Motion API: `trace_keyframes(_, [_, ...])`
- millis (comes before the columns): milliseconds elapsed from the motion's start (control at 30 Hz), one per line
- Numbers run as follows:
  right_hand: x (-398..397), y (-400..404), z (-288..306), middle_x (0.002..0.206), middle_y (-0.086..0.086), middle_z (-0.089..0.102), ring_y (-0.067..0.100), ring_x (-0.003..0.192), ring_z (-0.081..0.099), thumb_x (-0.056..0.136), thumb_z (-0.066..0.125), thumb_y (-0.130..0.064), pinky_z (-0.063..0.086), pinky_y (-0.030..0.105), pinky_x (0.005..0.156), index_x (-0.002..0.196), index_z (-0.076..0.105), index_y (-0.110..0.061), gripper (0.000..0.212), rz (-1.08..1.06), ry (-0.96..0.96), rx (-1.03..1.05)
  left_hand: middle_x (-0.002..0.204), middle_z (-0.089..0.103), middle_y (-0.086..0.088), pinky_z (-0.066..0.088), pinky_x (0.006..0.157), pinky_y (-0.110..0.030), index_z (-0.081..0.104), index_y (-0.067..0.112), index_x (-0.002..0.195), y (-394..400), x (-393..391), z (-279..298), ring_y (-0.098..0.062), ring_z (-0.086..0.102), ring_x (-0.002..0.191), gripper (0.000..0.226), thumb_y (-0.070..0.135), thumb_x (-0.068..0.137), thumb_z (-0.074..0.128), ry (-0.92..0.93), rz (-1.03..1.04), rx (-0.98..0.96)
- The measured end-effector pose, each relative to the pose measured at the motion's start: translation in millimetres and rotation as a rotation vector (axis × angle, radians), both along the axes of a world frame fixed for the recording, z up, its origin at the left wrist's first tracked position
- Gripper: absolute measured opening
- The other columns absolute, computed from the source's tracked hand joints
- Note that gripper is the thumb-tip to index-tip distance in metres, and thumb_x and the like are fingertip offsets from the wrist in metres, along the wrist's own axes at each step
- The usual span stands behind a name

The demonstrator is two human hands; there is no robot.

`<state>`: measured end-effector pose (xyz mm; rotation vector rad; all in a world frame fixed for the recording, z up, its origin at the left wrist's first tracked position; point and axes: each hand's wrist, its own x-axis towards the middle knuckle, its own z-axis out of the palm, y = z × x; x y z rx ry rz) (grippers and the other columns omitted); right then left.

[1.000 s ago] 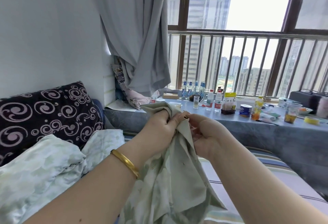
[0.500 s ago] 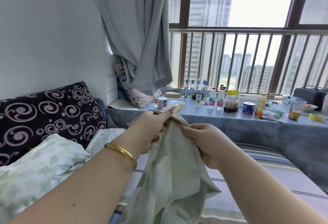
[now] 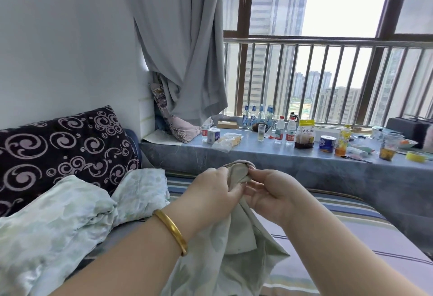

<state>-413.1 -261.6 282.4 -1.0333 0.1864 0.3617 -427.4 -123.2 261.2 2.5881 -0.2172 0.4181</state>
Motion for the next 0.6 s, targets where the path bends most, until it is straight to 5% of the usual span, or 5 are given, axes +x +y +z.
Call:
trace_keyframes(133, [1, -5, -4, 0.077, 0.009, 0.071, 0.02, 0.07, 0.065, 0.1, 0.053, -0.011, 0.054, 0.035, 0.062, 0.094, 0.07, -0.007, 0.018, -0.007, -0.094, -0.129, 0.071, 0.049, 0.006, 0.043, 0.069, -0.036, 0.053, 0.033, 0.06, 12, 7, -7, -0.014, 0.05, 0.07, 0.041, 0.043, 0.1, 0.051, 0.085, -0.253, -0.258])
trace_keyframes(233, [2, -9, -6, 0.07, 0.002, 0.075, 0.016, 0.071, 0.067, 0.093, 0.066, -0.02, 0.049, 0.032, 0.069, 0.097, 0.074, -0.017, 0.01, -0.037, -0.142, -0.196, 0.067, 0.06, 0.008, 0.048, 0.062, -0.023, 0.067, 0.03, 0.069, 13, 4, -10, -0.007, 0.056, 0.063, 0.036, 0.038, 0.1, 0.052, 0.17, -0.354, -0.663])
trace_keyframes(400, [3, -9, -6, 0.073, 0.008, 0.075, 0.025, 0.069, 0.065, 0.096, 0.061, -0.015, 0.06, 0.039, 0.055, 0.1, 0.072, -0.013, 0.012, -0.14, -0.14, -0.139, 0.065, 0.065, -0.002, 0.051, 0.048, -0.024, 0.06, 0.022, 0.059, 13, 7, -2, -0.013, 0.064, 0.055, 0.043, 0.038, 0.099, 0.056, 0.233, -0.133, -1.249])
trace_keyframes(500, [2, -4, -7, 0.065, 0.01, 0.074, 0.02, 0.051, 0.066, 0.098, 0.057, -0.011, 0.06, 0.04, 0.049, 0.1, 0.069, -0.006, 0.013, -0.112, -0.163, -0.077, 0.083, 0.074, -0.016, 0.061, 0.067, -0.038, 0.058, 0.013, 0.071, 11, 9, -5, -0.022, 0.069, 0.071, 0.037, 0.037, 0.099, 0.056, 0.205, -0.035, -1.185])
trace_keyframes(600, [-3, 4, -6, 0.063, 0.012, 0.071, 0.017, 0.042, 0.063, 0.098, 0.056, -0.008, 0.057, 0.032, 0.045, 0.103, 0.067, -0.001, 0.013, -0.101, -0.18, -0.059, 0.088, 0.07, -0.019, 0.052, 0.094, -0.06, 0.057, 0.013, 0.069, 6, 3, -5, -0.039, 0.066, 0.086, 0.047, 0.056, 0.084, 0.066, 0.144, -0.01, -1.008])
